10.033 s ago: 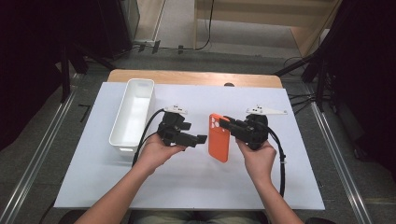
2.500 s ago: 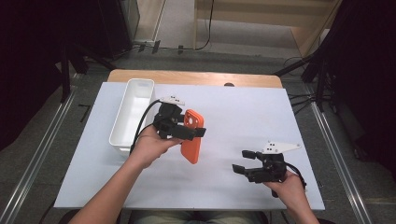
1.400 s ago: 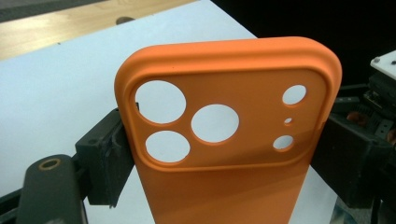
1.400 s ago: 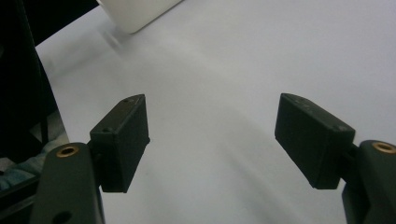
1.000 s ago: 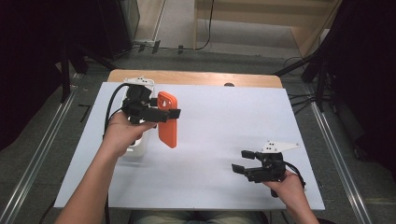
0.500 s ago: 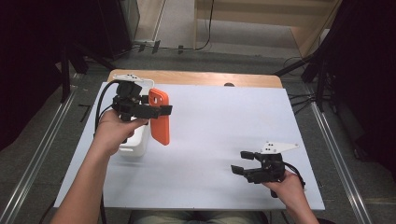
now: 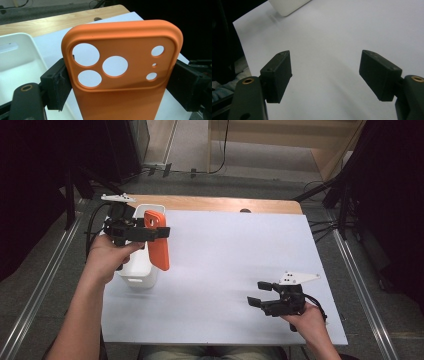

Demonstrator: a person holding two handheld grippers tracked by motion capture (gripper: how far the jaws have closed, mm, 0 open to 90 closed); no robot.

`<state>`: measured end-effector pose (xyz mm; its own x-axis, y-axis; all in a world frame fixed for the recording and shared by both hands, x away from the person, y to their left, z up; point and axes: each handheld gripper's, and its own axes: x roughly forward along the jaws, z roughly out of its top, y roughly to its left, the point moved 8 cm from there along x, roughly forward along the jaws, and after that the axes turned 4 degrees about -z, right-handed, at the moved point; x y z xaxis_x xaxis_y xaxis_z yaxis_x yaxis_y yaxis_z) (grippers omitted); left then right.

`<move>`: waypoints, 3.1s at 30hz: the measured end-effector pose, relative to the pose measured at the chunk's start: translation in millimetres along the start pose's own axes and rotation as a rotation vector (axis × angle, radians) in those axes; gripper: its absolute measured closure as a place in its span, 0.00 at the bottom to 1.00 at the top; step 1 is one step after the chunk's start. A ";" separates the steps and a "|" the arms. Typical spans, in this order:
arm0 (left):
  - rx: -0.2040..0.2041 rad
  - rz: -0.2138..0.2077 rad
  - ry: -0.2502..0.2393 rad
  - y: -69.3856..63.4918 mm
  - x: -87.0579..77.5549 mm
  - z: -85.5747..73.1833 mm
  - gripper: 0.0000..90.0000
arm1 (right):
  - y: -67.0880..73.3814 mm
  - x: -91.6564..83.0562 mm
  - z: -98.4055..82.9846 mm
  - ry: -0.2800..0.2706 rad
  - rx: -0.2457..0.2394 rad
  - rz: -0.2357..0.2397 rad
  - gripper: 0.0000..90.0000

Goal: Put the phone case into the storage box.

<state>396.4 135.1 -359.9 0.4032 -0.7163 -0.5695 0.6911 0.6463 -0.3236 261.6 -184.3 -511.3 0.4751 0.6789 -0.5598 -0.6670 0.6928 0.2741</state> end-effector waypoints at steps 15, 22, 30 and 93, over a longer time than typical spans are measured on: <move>-0.059 0.094 -0.019 26.7 -9.9 -4.0 0.17 | 1.5 2.6 -1.3 0.003 -0.025 0.011 0.28; -0.067 0.136 -0.052 32.7 -8.9 3.9 0.17 | 1.8 2.5 -0.8 0.001 -0.028 0.010 0.28; -0.082 0.186 -0.073 43.5 -8.5 18.6 0.17 | -0.4 -0.1 1.2 -0.016 -0.026 -0.004 0.28; -0.108 0.483 -0.181 138.3 29.7 98.0 0.17 | 1.6 -4.7 -0.1 -0.023 -0.013 -0.008 0.28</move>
<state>562.7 177.4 -347.5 0.7643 -0.3580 -0.5363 0.3391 0.9306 -0.1378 258.3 -186.3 -508.4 0.4937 0.6785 -0.5439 -0.6700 0.6955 0.2595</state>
